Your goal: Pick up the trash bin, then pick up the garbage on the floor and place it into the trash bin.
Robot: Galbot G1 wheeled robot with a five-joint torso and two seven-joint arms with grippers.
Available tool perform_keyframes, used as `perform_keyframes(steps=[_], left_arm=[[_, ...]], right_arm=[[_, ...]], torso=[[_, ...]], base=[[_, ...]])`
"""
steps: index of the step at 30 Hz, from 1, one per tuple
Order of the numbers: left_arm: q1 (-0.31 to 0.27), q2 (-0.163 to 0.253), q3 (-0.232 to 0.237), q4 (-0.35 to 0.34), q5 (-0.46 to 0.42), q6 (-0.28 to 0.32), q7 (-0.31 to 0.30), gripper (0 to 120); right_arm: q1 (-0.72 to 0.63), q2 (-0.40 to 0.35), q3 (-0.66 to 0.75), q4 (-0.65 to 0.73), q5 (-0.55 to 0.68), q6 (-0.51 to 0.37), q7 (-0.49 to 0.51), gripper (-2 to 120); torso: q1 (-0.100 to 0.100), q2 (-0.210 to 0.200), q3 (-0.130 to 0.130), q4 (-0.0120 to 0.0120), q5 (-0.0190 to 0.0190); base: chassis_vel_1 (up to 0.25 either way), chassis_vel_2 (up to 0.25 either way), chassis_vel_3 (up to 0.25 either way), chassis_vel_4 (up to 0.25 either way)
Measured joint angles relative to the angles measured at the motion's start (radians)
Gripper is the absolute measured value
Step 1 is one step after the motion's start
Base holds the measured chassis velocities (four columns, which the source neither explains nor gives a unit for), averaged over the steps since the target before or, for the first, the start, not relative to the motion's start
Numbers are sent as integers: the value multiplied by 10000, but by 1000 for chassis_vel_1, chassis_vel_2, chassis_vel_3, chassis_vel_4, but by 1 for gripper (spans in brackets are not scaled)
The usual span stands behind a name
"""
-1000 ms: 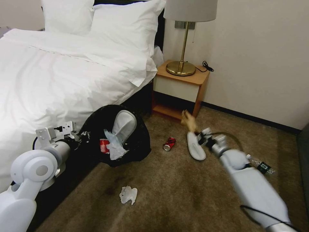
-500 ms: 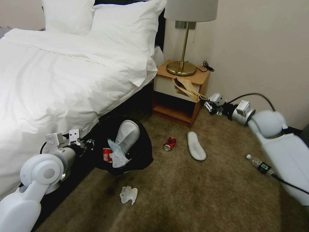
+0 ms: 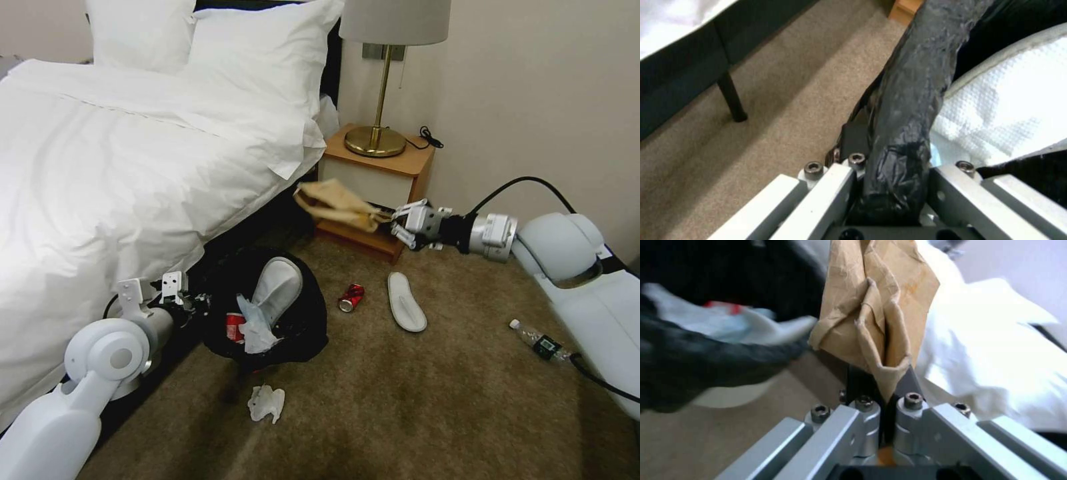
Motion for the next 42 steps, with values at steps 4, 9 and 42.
perform_keyframes(steps=[4, 9, 42], left_arm=[[-105, -18, 205, -29, 134, 0, -3, 2], [-276, -41, 493, -28, 358, 0, 2, 2], [-516, -221, 1088, -121, 1250, 0, 307, 2]], right_arm=[[54, 48, -443, 384, -405, 54, -536, 0], [508, 565, -1224, 548, -1016, 48, -884, 0], [1742, 2628, -3450, 153, -5634, 563, -2704, 0]], torso=[[0, 0, 0, 0, 0], [0, 0, 0, -1, 0], [3, 0, 0, 0, 0]], base=[[0, 0, 0, 0], [0, 0, 0, 0], [0, 0, 0, 0]])
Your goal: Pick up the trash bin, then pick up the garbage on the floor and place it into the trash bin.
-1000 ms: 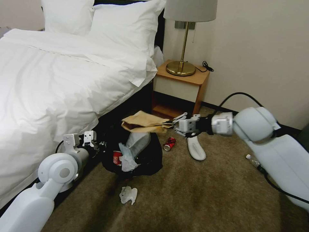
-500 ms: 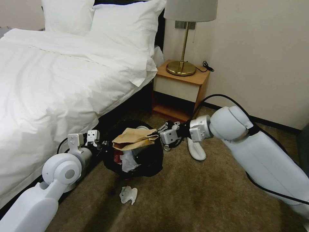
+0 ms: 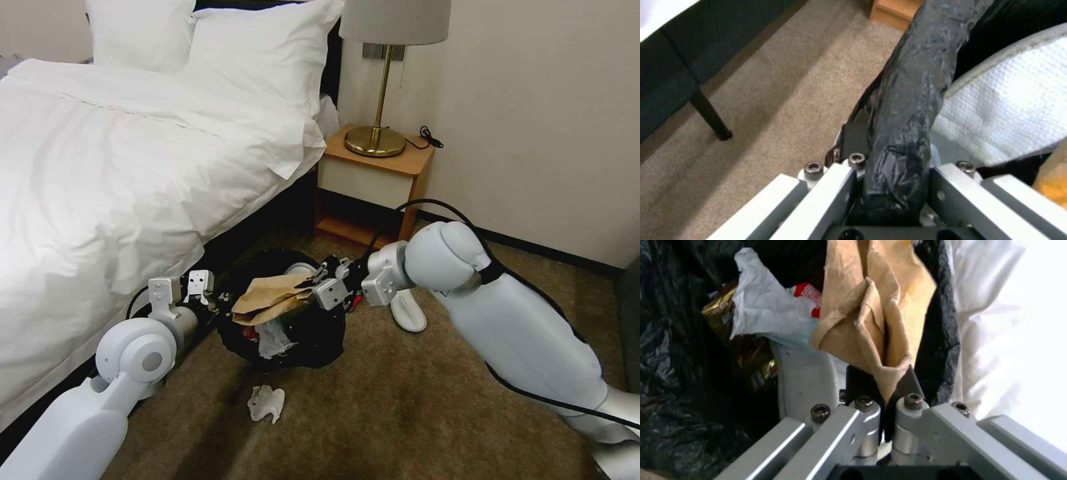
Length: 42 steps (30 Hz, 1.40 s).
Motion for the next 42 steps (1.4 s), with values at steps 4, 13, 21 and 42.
perform_keyframes(steps=[4, 13, 21, 42], left_arm=[[-10, -1, -2, -1, -8, 0, 6, 2], [-132, -56, 17, 7, -25, 0, 65, 2], [-150, -61, -17, 58, -31, 0, 134, 2], [-164, -154, -441, 234, -217, 0, 234, 2]], right_arm=[[-38, 52, -47, -68, -129, 119, -8, 0], [-84, 351, -172, -375, -480, 367, -38, 0], [-141, 400, -133, -656, -538, 550, 186, 16], [47, -260, 645, -646, 1508, -372, 1781, 95]], torso=[[0, 0, 0, 0, 0], [0, 0, 0, 0, 1], [0, 0, 0, 0, 1], [-1, 0, 0, 1, 2]], base=[[0, 0, 0, 0], [0, 0, 0, 0], [0, 0, 0, 0], [0, 0, 0, 0]])
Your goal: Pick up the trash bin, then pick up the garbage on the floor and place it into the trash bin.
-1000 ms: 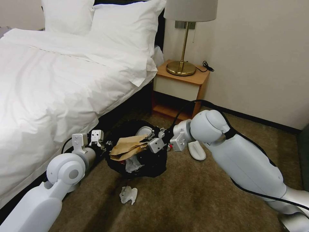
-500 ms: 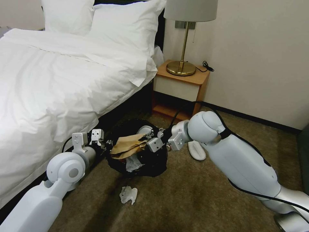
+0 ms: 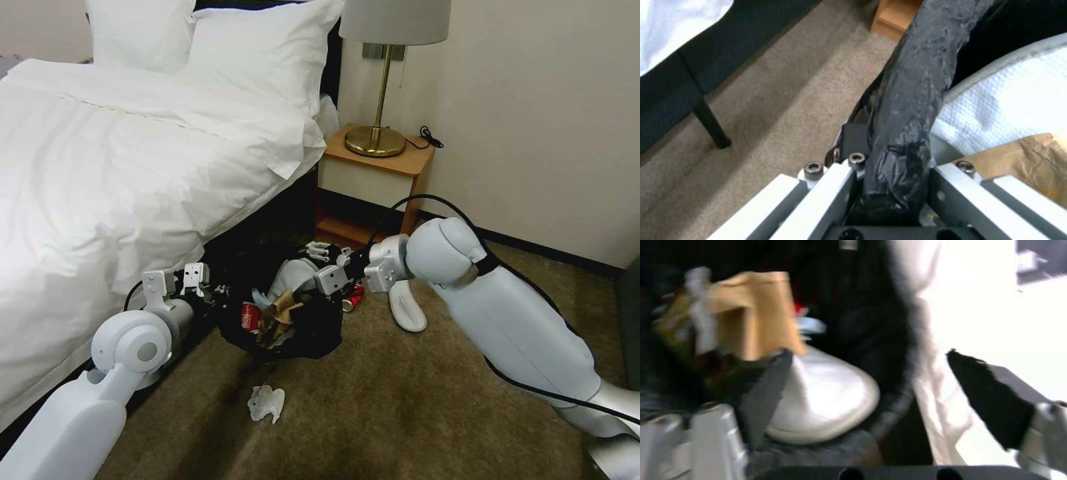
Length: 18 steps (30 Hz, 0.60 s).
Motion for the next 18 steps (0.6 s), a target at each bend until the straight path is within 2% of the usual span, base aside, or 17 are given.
perform_keyframes(steps=[1, 3, 6, 8, 9, 11, 14, 16, 18], left_arm=[[0, 0, 0, 0, 0, 0, 0, 2], [110, 4, -165, -45, 0, 0, 90, 2], [146, 10, -227, -49, 6, 0, 141, 2], [287, 37, -462, -56, 36, 0, 311, 2], [287, 37, -462, -56, 36, 0, 311, 2], [336, 33, -592, -43, 59, 0, 395, 2], [342, 25, -646, -42, 59, 0, 419, 2], [328, 15, -778, -48, 21, 0, 478, 2], [313, 14, -819, -54, 9, 0, 491, 2]], right_arm=[[0, 0, 0, 0, 0, 0, 0, 95], [-166, -245, 279, 0, 1284, -680, 1204, 99], [-220, -322, 355, 2, 1760, -880, 1547, 99], [-639, -756, 737, 86, 3833, -1677, 3356, 100], [-639, -756, 737, 86, 3833, -1677, 3356, 100], [-1074, -1089, 1109, 124, 5241, -2196, 4407, 100], [-1267, -1236, 1234, 104, 5805, -2336, 4731, 100], [-1928, -1657, 1526, -285, 7270, -2280, 5076, 100], [-2131, -1745, 1572, -455, 7519, -2176, 5076, 100]], torso=[[0, 0, 0, 0, 0], [0, 0, 0, 0, 0], [0, 1, 0, -2, 0], [-1, 0, 0, 0, 0], [-1, 0, 0, 0, 0], [-2, 1, 0, -1, 0], [-2, 1, -1, -2, 1], [-1, 1, 0, -2, 0], [-1, 1, 0, -2, 0]], base=[[0, 0, 0, 0], [0, 0, 0, 0], [0, 0, 0, 0], [0, 0, 0, 0], [0, 0, 0, 0], [0, 0, 0, 0], [0, 0, 0, 0], [0, 0, 0, 0], [0, 0, 0, 0]])
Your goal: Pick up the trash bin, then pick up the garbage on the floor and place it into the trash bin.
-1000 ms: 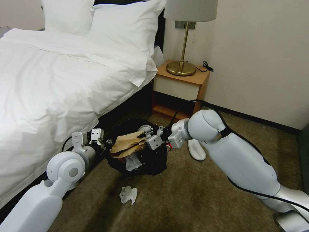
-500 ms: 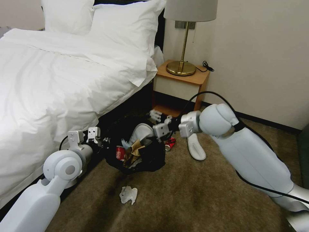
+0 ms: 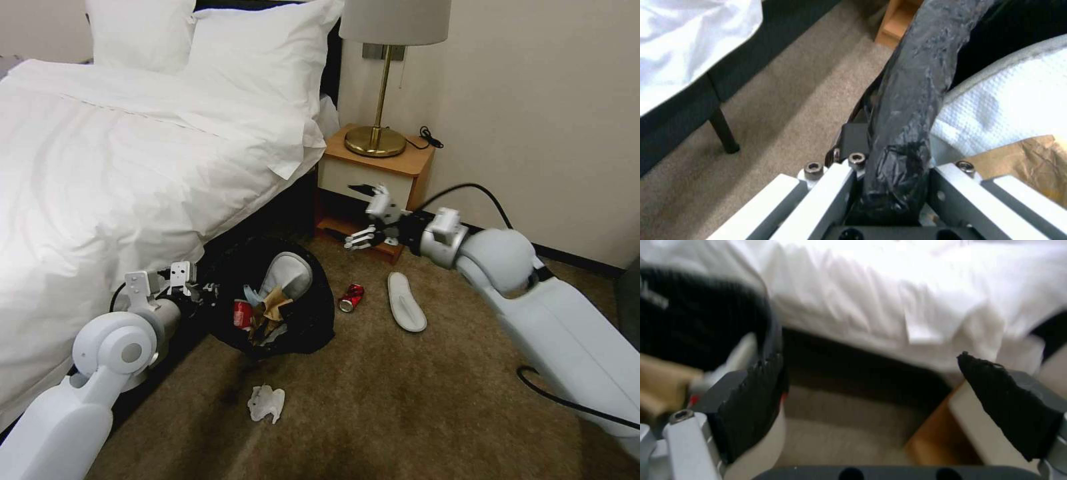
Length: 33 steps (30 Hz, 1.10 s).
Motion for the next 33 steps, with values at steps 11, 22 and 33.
perform_keyframes(steps=[11, 22, 33], left_arm=[[-4, 111, -357, -242, -283, 0, 33, 2], [-200, 244, -405, -354, -546, 0, 39, 2], [-477, 305, -329, -470, -772, 0, 47, 2]], right_arm=[[-1797, 232, 163, -2526, -546, 1567, -71, 100], [-1484, 1471, -460, -5333, -3071, 3665, -1895, 100], [-1492, 2957, -920, -7056, -4065, 4712, -3038, 100]], torso=[[0, 0, 0, -1, 2], [0, 0, 1, 2, -2], [2, 0, 1, 1, -1]], base=[[0, 0, 0, 0], [0, 0, 0, 0], [0, 0, 0, 0]])
